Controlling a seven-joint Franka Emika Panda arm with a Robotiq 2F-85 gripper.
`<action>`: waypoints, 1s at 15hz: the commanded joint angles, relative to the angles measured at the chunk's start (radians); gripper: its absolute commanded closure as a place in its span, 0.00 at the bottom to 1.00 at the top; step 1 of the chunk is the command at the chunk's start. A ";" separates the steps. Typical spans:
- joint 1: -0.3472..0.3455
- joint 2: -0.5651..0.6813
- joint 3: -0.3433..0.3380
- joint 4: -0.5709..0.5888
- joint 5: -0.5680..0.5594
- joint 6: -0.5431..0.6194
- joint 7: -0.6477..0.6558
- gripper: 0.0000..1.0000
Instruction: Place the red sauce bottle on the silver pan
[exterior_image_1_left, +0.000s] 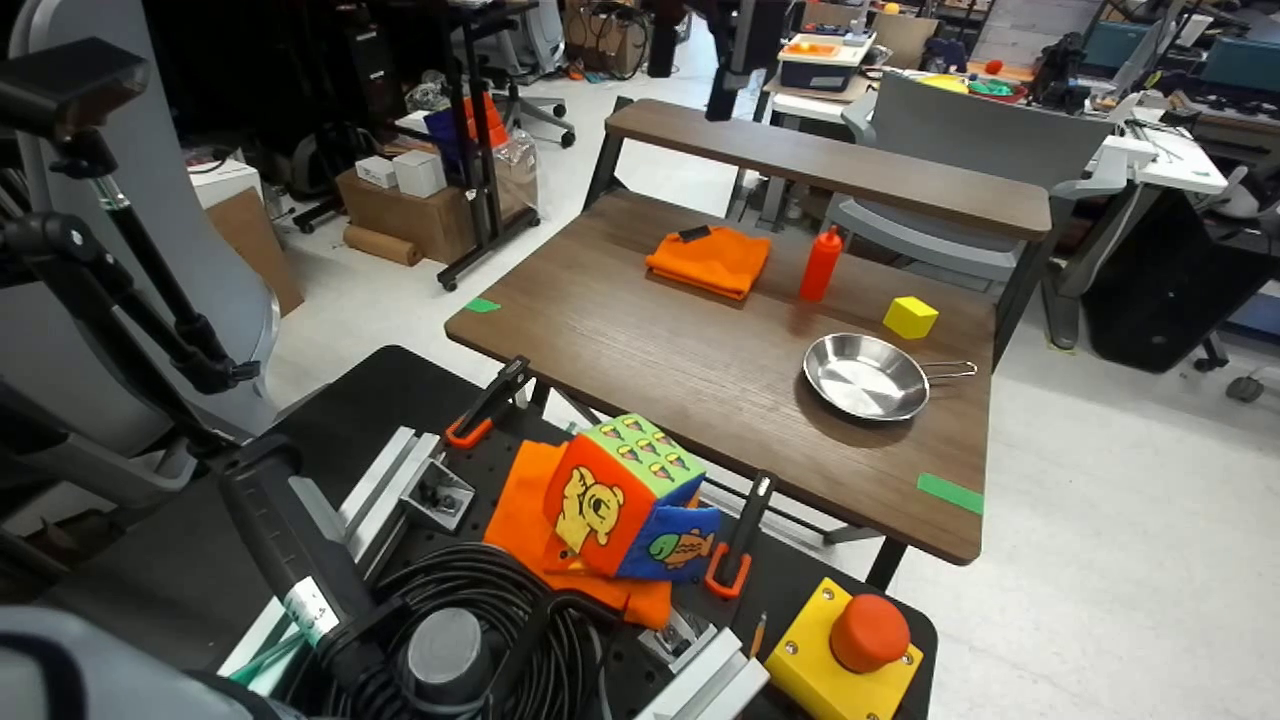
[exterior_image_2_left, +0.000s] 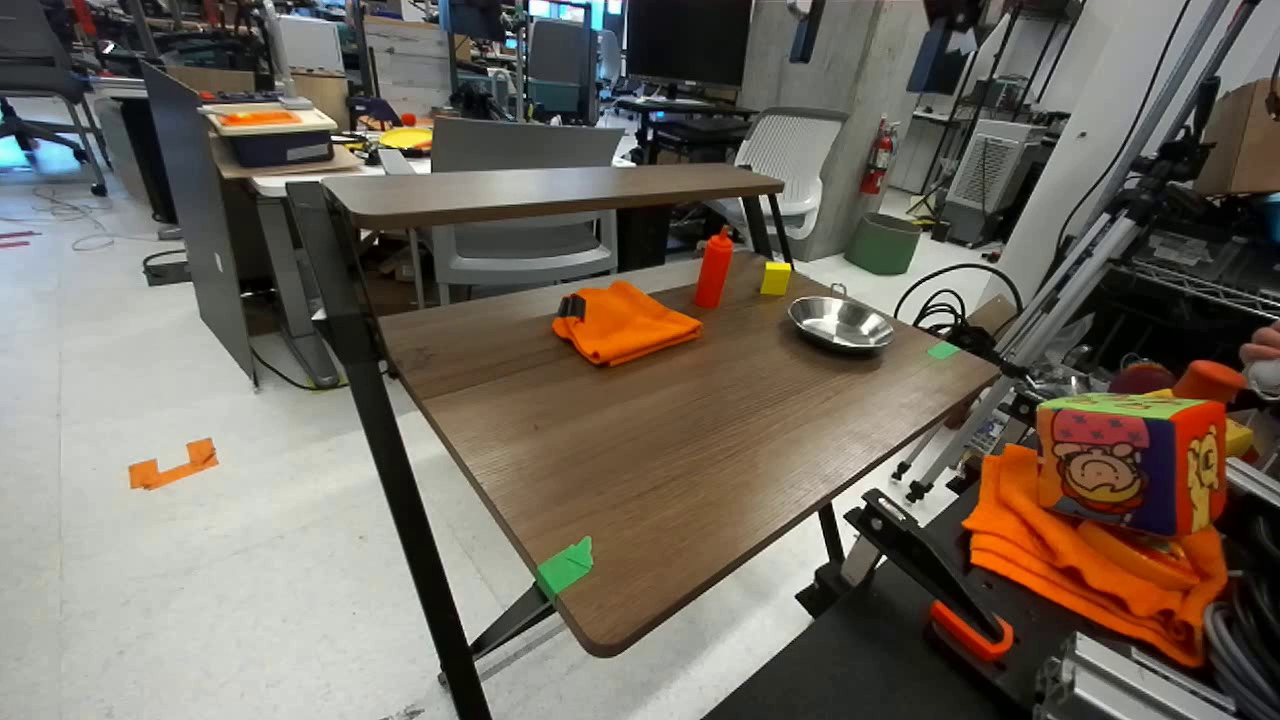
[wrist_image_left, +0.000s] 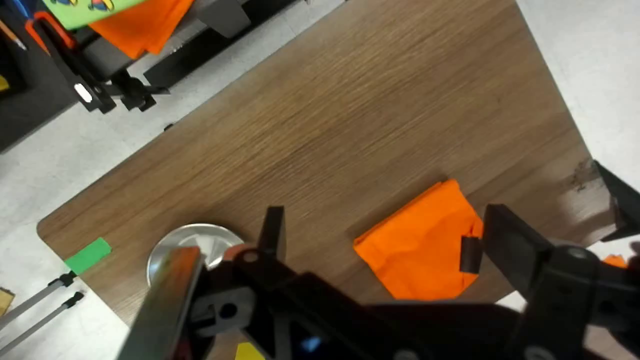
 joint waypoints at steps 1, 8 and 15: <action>-0.008 0.158 -0.068 0.167 0.002 0.017 -0.051 0.00; -0.013 0.413 -0.147 0.438 -0.014 -0.001 -0.167 0.00; 0.014 0.653 -0.155 0.674 -0.077 -0.049 -0.268 0.00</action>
